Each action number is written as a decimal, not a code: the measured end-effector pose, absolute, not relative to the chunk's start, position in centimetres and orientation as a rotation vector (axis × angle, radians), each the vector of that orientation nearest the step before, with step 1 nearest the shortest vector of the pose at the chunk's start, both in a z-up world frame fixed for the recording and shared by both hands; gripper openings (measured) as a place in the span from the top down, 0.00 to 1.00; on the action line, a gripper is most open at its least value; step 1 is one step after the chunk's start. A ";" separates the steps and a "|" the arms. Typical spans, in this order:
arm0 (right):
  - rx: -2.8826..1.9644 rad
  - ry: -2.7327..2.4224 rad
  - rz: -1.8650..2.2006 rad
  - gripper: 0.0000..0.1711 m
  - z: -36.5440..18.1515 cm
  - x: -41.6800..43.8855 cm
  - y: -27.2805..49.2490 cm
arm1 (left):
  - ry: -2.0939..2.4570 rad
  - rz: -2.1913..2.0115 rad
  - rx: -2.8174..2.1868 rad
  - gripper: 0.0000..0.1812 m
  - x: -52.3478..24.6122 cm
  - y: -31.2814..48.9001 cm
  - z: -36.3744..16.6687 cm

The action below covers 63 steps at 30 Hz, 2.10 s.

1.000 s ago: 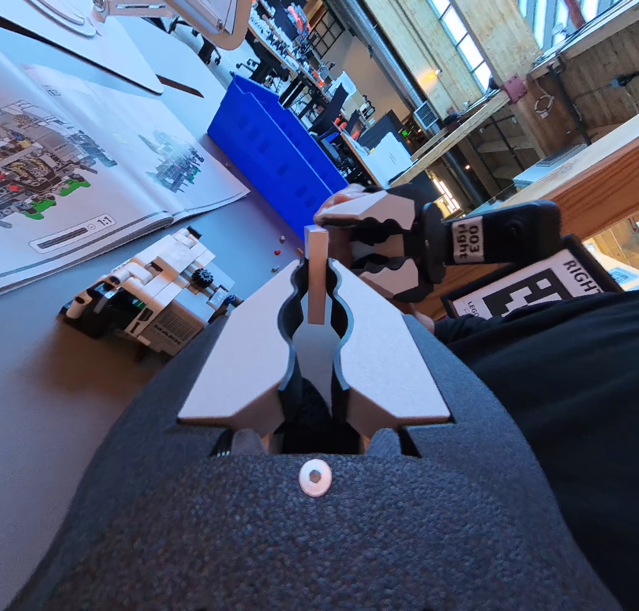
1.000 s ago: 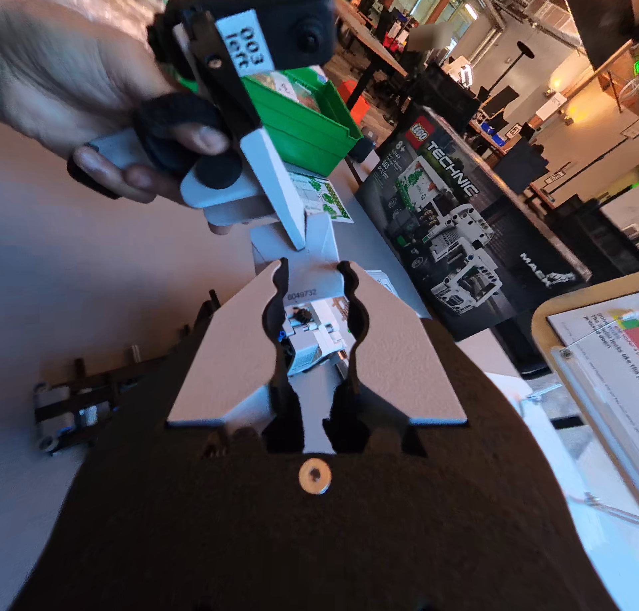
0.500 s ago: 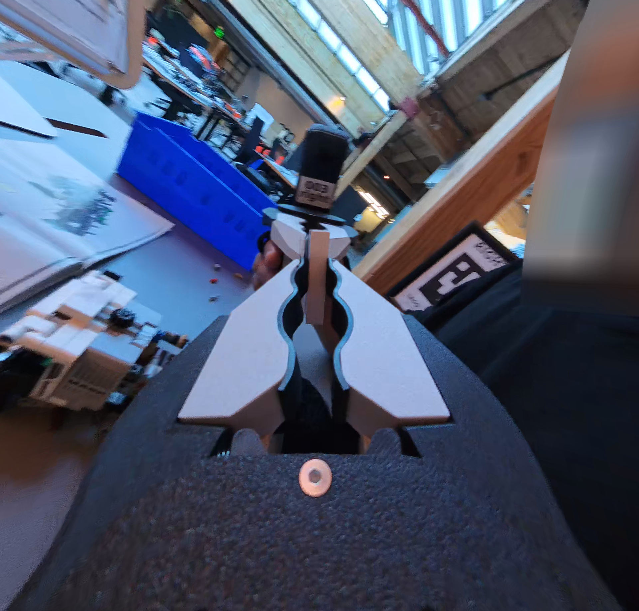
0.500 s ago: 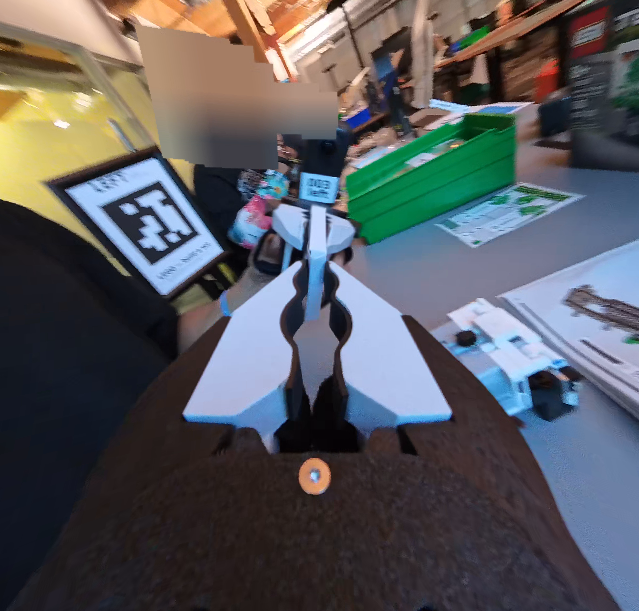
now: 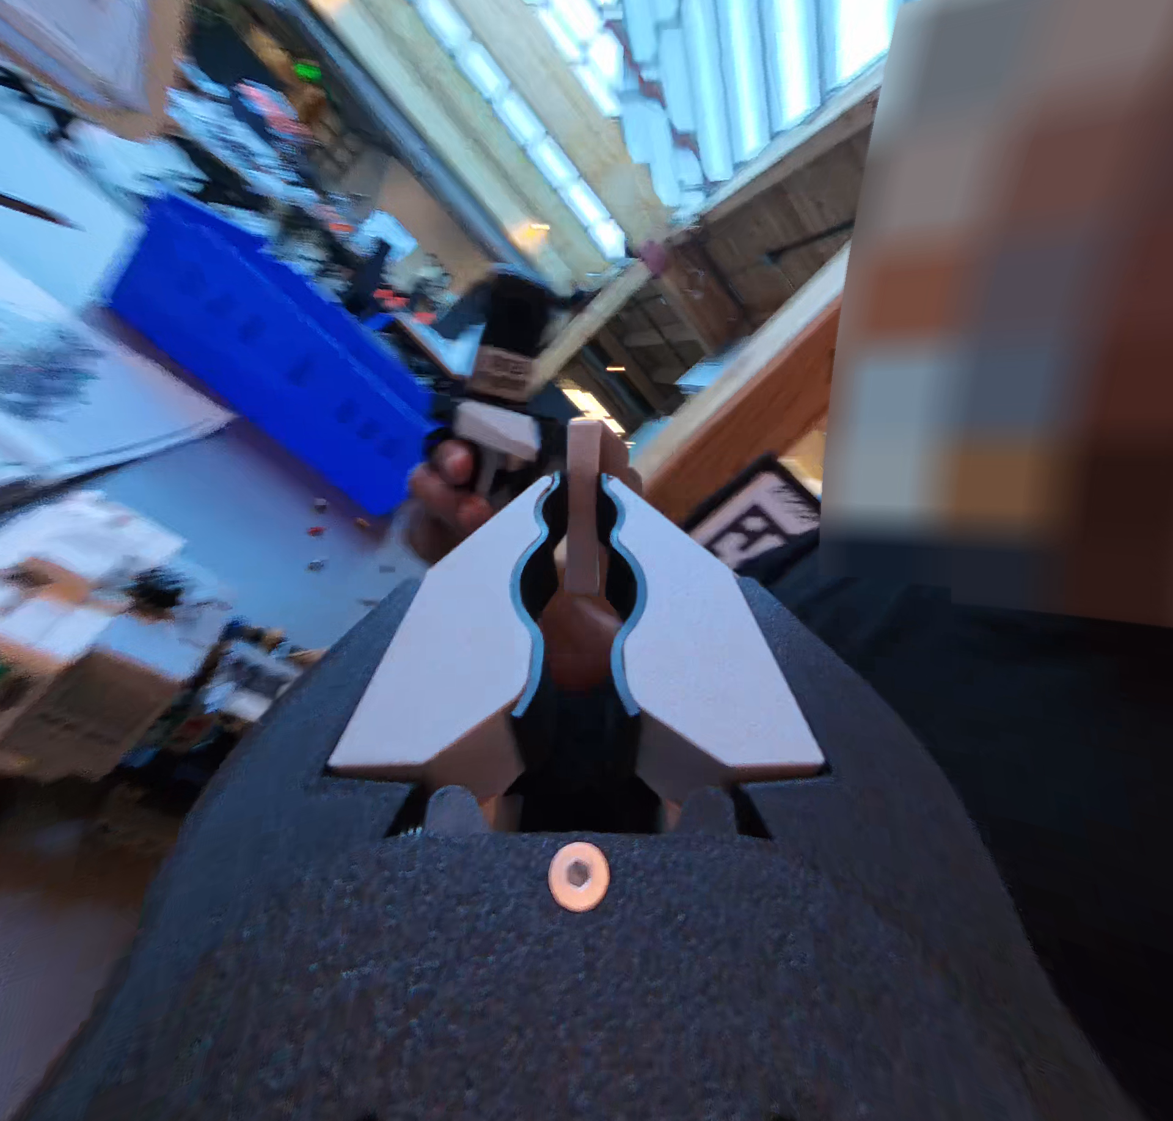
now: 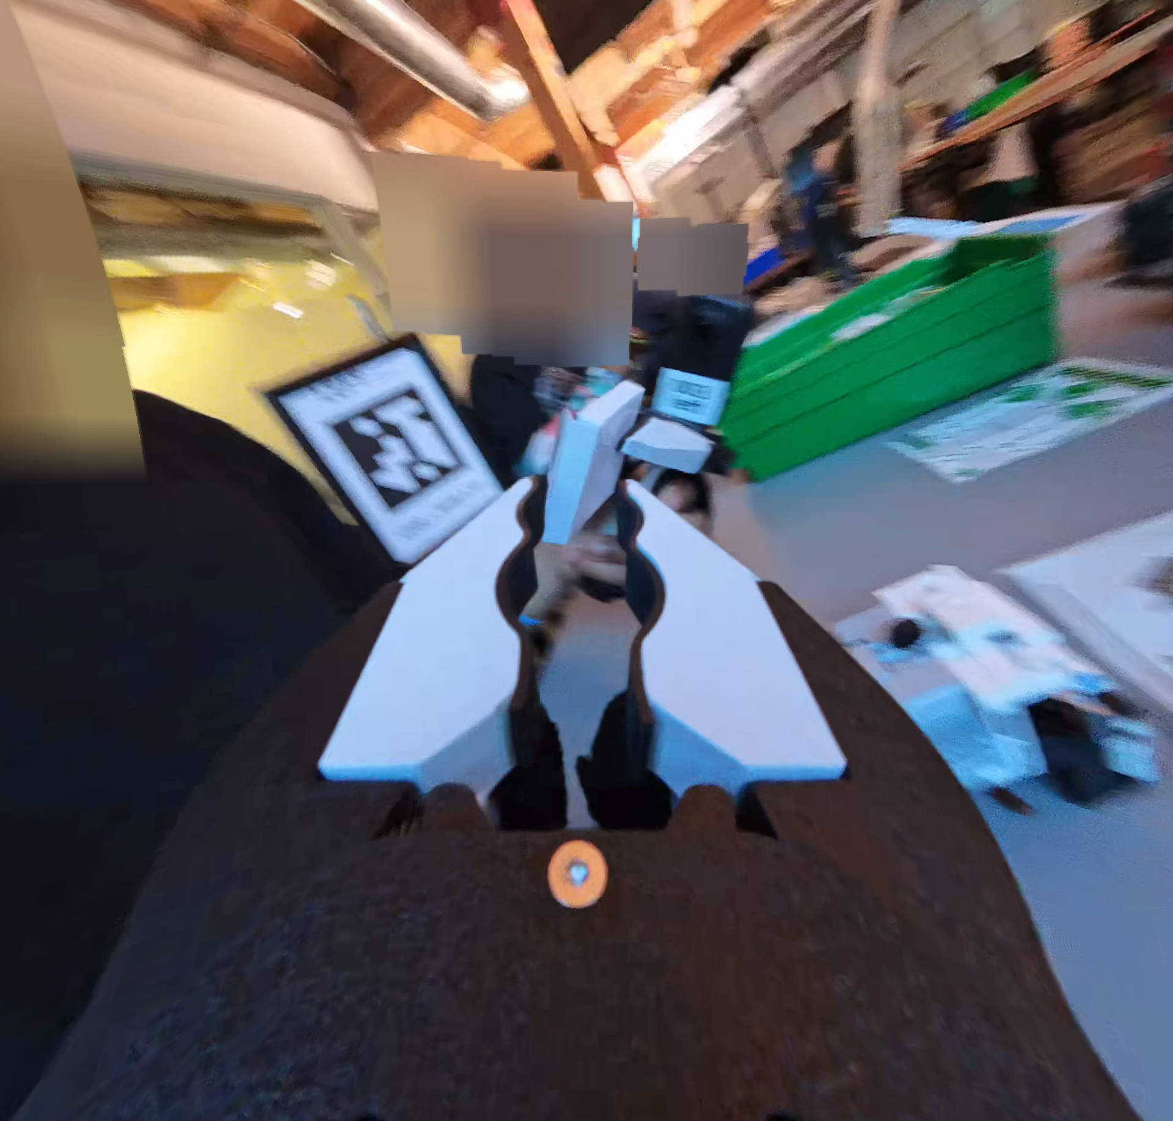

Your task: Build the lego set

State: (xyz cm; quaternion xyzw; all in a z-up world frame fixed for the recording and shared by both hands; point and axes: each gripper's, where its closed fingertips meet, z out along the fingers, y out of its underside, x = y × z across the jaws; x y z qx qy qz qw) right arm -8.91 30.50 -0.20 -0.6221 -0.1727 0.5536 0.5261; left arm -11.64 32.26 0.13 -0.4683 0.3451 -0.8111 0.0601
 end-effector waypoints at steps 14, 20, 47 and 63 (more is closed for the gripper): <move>-1.612 -1.016 -0.091 0.84 -5.8 -13.1 34.9 | 1.052 -1.630 -1.816 0.97 -11.9 35.9 -5.2; -1.657 -1.019 0.000 0.88 -5.9 -14.3 35.7 | 0.842 -1.865 -1.784 0.97 -16.8 37.4 -4.1; -1.831 -0.794 0.367 0.99 -6.1 -22.1 41.2 | 0.803 -1.741 -1.628 0.84 -24.0 41.3 -6.1; -2.004 -0.656 0.559 1.00 -7.1 -20.5 41.3 | 1.177 -0.966 -1.574 0.65 -23.7 42.5 -7.6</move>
